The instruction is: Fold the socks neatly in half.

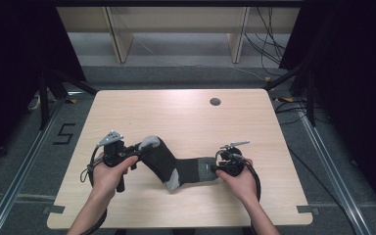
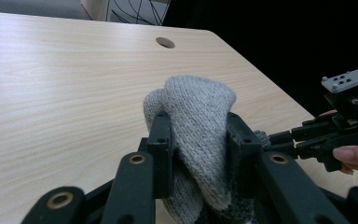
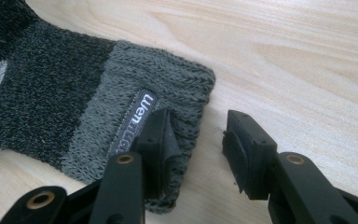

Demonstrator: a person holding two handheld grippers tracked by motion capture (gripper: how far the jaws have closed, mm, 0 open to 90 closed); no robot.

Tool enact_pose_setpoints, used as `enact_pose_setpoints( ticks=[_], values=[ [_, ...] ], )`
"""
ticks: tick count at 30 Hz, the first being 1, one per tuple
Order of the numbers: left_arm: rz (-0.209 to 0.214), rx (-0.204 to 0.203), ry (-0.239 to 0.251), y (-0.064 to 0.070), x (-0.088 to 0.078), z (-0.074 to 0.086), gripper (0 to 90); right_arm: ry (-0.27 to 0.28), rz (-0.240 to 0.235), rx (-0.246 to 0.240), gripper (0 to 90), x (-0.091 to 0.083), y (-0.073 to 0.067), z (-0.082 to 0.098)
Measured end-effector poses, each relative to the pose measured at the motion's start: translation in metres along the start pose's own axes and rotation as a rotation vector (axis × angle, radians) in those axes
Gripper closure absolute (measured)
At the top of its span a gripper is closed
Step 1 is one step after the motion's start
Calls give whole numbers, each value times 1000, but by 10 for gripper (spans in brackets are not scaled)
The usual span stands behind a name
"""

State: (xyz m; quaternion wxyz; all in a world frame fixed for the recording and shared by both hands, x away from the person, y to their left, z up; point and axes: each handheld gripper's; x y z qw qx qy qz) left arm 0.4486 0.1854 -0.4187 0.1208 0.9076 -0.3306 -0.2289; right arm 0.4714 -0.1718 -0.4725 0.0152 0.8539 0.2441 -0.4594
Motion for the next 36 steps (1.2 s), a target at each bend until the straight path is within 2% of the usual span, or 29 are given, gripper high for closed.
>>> enact_pose_setpoints(
  ticks=[4, 6, 11, 12, 17, 20, 21, 27, 28, 29, 31, 32, 33, 35, 36],
  values=[
    [-4, 0, 0, 1, 0, -1, 676, -6, -12, 12, 604, 1, -2, 0],
    [-4, -1, 1, 2, -1, -1, 677, 1, -3, -12, 604, 1, -1, 0],
    [2, -3, 4, 4, 0, -2, 678, 2, -6, -9, 603, 2, -3, -1],
    [4, -6, 6, 4, 0, -2, 678, -8, -19, -2, 603, 2, -3, -1],
    [8, -4, 6, 7, 1, -4, 679, 1, -6, -9, 600, 3, -4, -1],
    [12, -6, 10, 9, 2, -4, 679, -14, -7, -10, 599, 2, -5, -2],
    [26, -4, 13, 9, 3, -4, 680, -15, -8, -14, 599, 2, -5, -2],
    [20, -1, 11, 12, 3, -5, 680, -3, -6, -3, 597, 3, -6, -2],
    [20, -1, 11, 12, 3, -5, 680, -6, 9, -4, 596, 4, -6, -2],
    [23, -1, 12, 13, 3, -5, 680, 4, -6, -11, 595, 4, -6, -1],
    [26, -5, 14, 14, 4, -6, 680, 1, -7, -20, 595, 4, -6, -2],
    [27, -3, 14, 16, 5, -6, 680, -3, -5, 4, 595, 4, -8, -2],
    [27, -3, 14, 16, 5, -6, 680, -3, -5, 4, 595, 4, -8, -2],
    [29, 3, 15, 17, 6, -8, 680, -9, -18, -23, 594, 4, -6, -2],
    [38, 0, 18, 18, 7, -8, 680, -4, -15, -7, 594, 4, -8, -2]
  ],
)
Point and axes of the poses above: each handheld gripper's, and its own axes: x roughly forward along the jaws, z roughly out of its underside, y roughly to its right, and after that the axes turned 2 degrees about y, right-handed
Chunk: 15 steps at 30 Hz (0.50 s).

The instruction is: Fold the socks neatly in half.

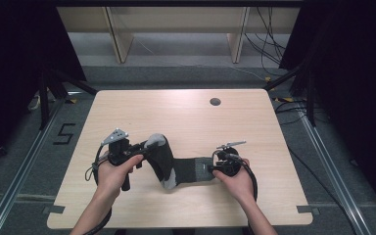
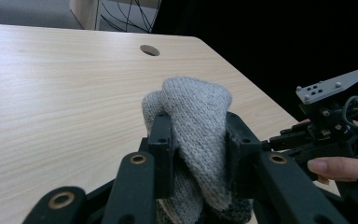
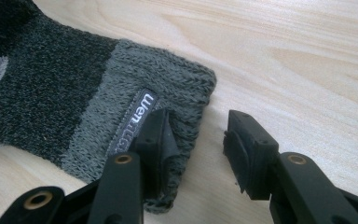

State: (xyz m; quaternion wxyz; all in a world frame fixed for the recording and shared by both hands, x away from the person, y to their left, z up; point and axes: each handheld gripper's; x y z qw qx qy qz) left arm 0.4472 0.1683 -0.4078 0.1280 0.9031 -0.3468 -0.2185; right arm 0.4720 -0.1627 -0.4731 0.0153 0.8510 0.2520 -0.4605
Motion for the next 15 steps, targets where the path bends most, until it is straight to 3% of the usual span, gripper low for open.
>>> enact_pose_setpoints(
  ticks=[7, 15],
  values=[
    [0, 8, -2, 4, 2, -1, 681, 1, 6, -13, 592, 0, 0, 0],
    [6, 5, 0, 8, 4, -1, 681, 4, 9, 8, 589, 0, -3, 0]
  ],
)
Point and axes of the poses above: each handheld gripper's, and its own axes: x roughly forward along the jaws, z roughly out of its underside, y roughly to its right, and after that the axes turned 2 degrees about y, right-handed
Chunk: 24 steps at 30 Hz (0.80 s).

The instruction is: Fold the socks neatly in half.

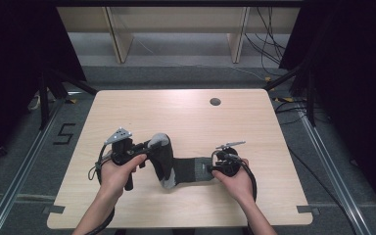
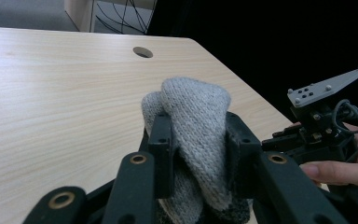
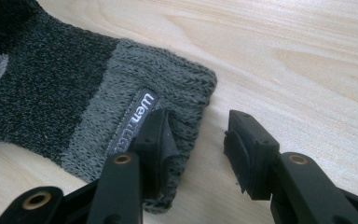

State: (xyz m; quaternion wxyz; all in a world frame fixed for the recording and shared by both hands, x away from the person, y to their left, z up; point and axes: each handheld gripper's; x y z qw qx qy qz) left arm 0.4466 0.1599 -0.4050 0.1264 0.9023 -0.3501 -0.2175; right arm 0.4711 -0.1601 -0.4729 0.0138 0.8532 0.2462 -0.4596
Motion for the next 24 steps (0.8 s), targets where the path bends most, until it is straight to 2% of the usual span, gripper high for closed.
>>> enact_pose_setpoints(
  ticks=[2, 3, 4, 12, 13, 17, 20, 21, 22, 24],
  values=[
    [2, 1, -2, 1, 1, 0, 681, 2, 3, -9, 587, 0, 0, 0],
    [4, -1, -2, 1, 1, 0, 681, -5, 25, -15, 586, 1, 1, 0],
    [4, -1, -2, 1, 1, 0, 682, -5, 25, -15, 586, 1, 1, 0],
    [13, 6, -1, 5, 4, -1, 683, -10, 12, -29, 583, 2, 1, 0],
    [16, 7, 0, 6, 5, 0, 684, -9, -8, -34, 582, 1, 1, -1],
    [17, 9, 1, 7, 6, 0, 685, 5, 4, -15, 583, 1, -1, 0],
    [19, 14, 0, 9, 7, 0, 685, -6, 20, -18, 582, 1, -1, -1],
    [18, 14, -2, 9, 7, 0, 685, -3, 15, -12, 583, 1, -1, -1],
    [20, 13, -2, 10, 8, 0, 685, -6, -10, -15, 583, 1, -1, -1],
    [22, 15, -2, 10, 9, 0, 685, -6, -5, -18, 582, 1, -1, -1]
  ],
)
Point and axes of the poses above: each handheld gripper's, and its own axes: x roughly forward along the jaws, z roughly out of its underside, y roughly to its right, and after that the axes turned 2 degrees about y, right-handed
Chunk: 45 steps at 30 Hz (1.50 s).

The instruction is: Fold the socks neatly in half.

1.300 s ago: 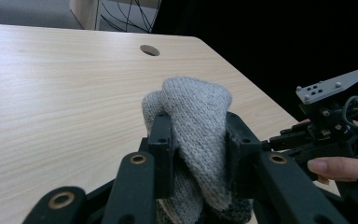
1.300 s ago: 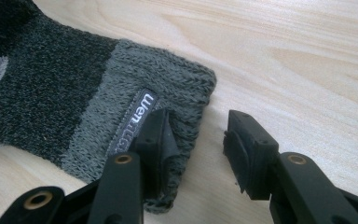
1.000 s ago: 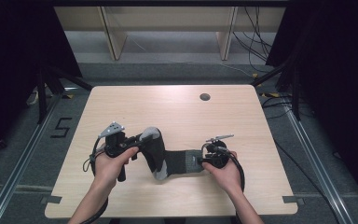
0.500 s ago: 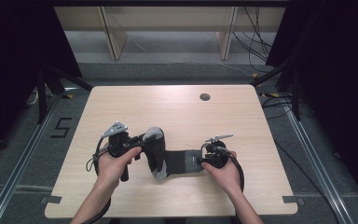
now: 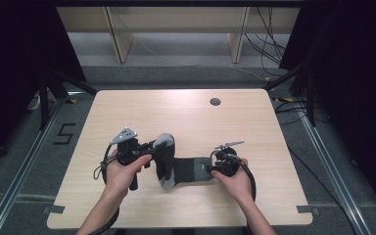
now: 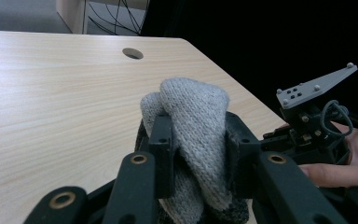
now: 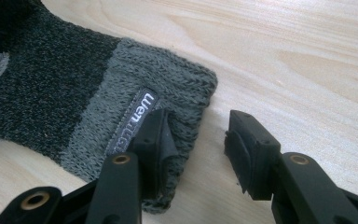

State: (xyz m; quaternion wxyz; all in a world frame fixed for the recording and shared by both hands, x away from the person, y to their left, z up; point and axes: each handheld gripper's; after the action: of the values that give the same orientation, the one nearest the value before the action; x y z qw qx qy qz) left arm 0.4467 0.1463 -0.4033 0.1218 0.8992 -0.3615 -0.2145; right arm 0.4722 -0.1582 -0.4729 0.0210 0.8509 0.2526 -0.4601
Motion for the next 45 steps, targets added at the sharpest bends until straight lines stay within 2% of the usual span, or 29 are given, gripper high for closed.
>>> enact_pose_setpoints(
  ticks=[4, 7, 8, 12, 13, 15, 21, 23, 27, 30, 34, 45],
  values=[
    [2, 1, -2, 2, 2, 0, 685, 7, 10, -2, 582, 0, -1, 0],
    [18, 4, 1, 2, 4, 0, 685, 9, 11, -8, 583, 1, 0, 0],
    [4, 3, -5, 4, 5, 0, 685, 7, 10, -3, 583, 1, -1, 0],
    [9, 9, -6, 4, 7, 1, 685, 3, 9, -14, 583, 0, 0, 0],
    [9, 9, -8, 4, 7, 1, 686, 6, 9, -2, 583, 1, -1, 0],
    [11, 7, -9, 5, 8, 2, 686, 1, 3, -18, 583, 1, 0, 0],
    [11, 12, -12, 7, 10, 2, 691, 3, 6, 0, 583, 1, -1, -1],
    [9, 12, -14, 8, 11, 2, 692, -3, 3, -13, 583, 0, 0, 0],
    [10, 17, -20, 10, 13, 2, 693, 2, 3, -1, 583, 1, -1, -1],
    [10, 18, -22, 11, 15, 2, 692, -13, -6, -3, 583, 0, 0, -1],
    [20, 14, -19, 13, 19, 3, 692, -7, 2, 8, 583, 1, -2, -1],
    [13, 33, -58, 24, 36, 8, 692, -8, -4, 7, 583, 1, -1, -1]
  ],
)
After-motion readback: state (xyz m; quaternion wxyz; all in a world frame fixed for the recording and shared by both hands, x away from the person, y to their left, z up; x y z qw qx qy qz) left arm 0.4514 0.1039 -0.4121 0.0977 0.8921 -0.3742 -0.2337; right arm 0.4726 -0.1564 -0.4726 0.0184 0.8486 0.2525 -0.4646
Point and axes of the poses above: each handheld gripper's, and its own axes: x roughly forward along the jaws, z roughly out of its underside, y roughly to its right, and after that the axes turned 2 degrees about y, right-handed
